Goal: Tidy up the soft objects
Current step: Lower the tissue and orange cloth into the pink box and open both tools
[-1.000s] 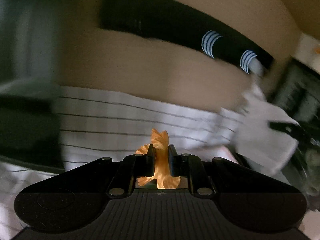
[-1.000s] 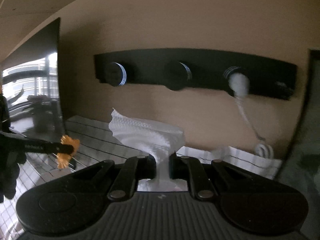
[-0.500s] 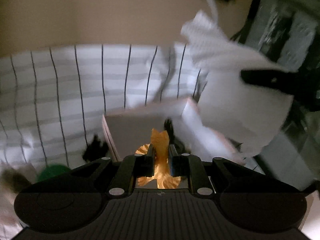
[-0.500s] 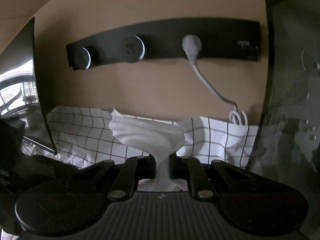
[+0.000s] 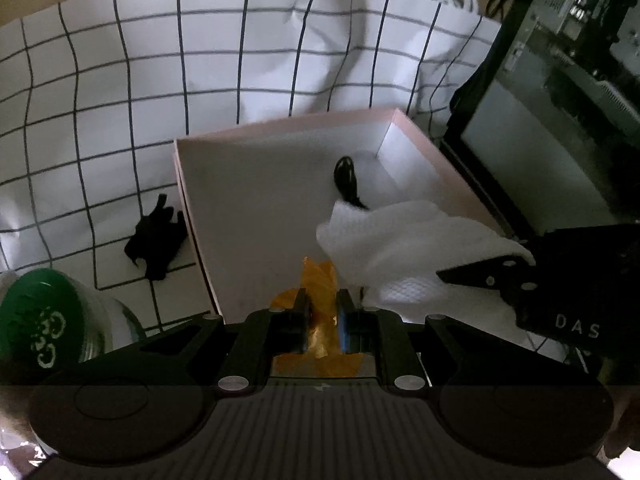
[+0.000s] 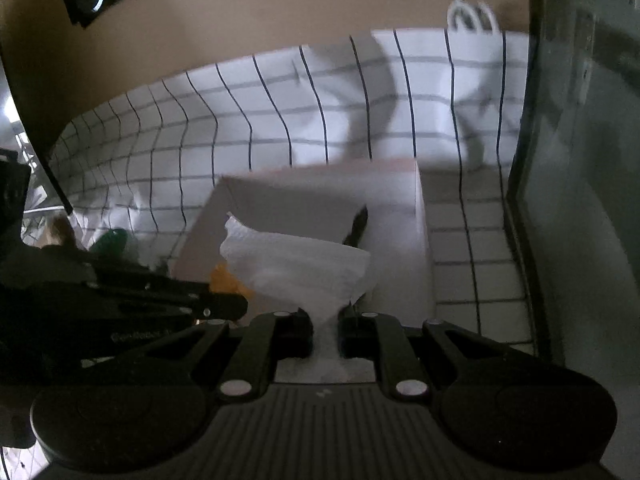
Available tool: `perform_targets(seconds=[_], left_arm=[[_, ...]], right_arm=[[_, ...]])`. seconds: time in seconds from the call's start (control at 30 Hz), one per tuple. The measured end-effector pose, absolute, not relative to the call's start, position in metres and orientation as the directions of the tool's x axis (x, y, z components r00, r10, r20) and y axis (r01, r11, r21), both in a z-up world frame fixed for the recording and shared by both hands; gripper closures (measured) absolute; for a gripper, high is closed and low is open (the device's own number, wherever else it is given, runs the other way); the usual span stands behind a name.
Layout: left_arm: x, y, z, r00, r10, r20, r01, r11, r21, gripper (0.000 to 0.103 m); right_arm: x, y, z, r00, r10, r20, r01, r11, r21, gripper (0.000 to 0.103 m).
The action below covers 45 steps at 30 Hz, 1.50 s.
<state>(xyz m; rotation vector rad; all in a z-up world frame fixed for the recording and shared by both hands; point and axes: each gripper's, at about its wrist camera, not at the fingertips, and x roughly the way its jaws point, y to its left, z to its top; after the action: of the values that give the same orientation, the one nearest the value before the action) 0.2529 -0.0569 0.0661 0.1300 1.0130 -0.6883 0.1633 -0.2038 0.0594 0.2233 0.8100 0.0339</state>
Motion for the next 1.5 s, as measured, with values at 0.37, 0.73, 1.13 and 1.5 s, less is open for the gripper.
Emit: perform_targets(seconds=[0.37, 0.73, 1.13, 1.5], left_arm=[[0.270, -0.053, 0.100, 0.443, -0.468, -0.765, 0.585, 0.797, -0.149, 0.086], [0.271, -0.066, 0.077, 0.395, -0.438, -0.808, 0.610, 0.782, -0.126, 0.084], [0.277, -0.052, 0.093, 0.451, -0.498, -0.741, 0.533, 0.816, -0.225, 0.084], [0.258, -0.055, 0.091, 0.446, -0.480, -0.755, 0.559, 0.808, -0.183, 0.084]], right_arm=[[0.163, -0.212, 0.081, 0.773, 0.099, -0.627, 0.053, 0.974, 0.219, 0.092], [0.171, -0.205, 0.101, 0.806, 0.096, -0.583, 0.022, 0.981, 0.191, 0.092], [0.215, -0.193, 0.029, 0.597, 0.117, -0.794, 0.020, 0.987, 0.160, 0.092], [0.206, -0.182, 0.040, 0.587, 0.136, -0.798, -0.014, 0.987, 0.158, 0.083]])
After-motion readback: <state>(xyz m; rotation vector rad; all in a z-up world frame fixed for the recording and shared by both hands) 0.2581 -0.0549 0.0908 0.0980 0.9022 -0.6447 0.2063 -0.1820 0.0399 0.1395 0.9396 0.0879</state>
